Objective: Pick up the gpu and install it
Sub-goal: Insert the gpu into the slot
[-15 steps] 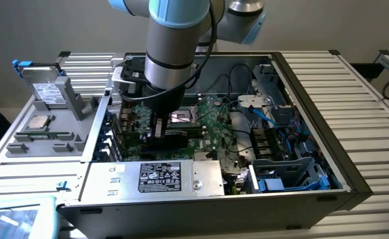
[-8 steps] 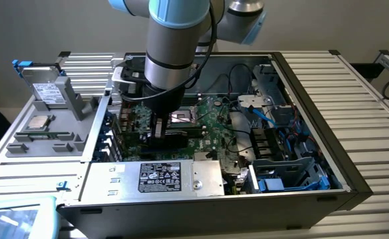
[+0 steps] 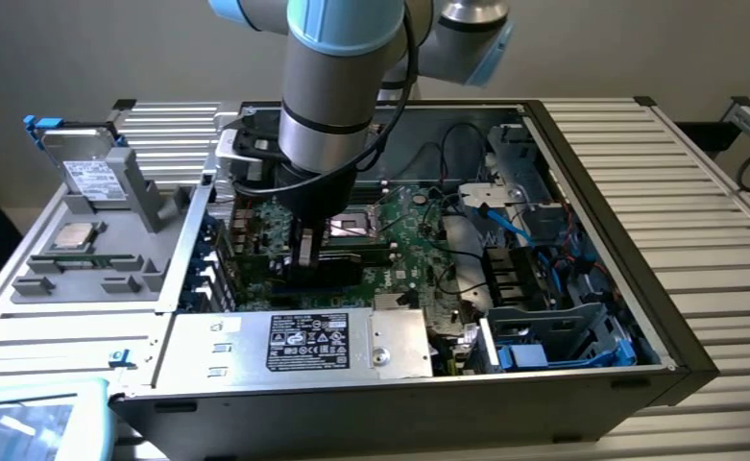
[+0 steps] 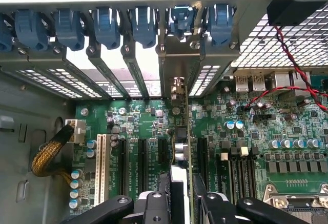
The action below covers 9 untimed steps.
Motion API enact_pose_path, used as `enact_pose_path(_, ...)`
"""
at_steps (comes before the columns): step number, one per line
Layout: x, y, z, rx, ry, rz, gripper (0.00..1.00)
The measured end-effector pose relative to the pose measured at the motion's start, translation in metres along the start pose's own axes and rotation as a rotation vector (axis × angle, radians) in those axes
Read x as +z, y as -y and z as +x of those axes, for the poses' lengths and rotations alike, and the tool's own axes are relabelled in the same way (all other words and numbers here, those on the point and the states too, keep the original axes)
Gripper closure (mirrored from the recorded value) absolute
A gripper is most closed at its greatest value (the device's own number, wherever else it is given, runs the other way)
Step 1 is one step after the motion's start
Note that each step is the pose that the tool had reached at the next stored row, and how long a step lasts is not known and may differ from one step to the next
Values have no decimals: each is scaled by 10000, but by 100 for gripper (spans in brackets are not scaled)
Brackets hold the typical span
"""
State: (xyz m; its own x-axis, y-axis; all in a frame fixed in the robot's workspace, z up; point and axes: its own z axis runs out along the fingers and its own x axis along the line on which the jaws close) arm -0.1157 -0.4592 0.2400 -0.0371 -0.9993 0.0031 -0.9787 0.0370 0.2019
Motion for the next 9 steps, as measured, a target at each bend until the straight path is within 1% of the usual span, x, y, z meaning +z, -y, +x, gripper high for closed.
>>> enact_pose_path(9,0,0,-8,0,-1,0,72)
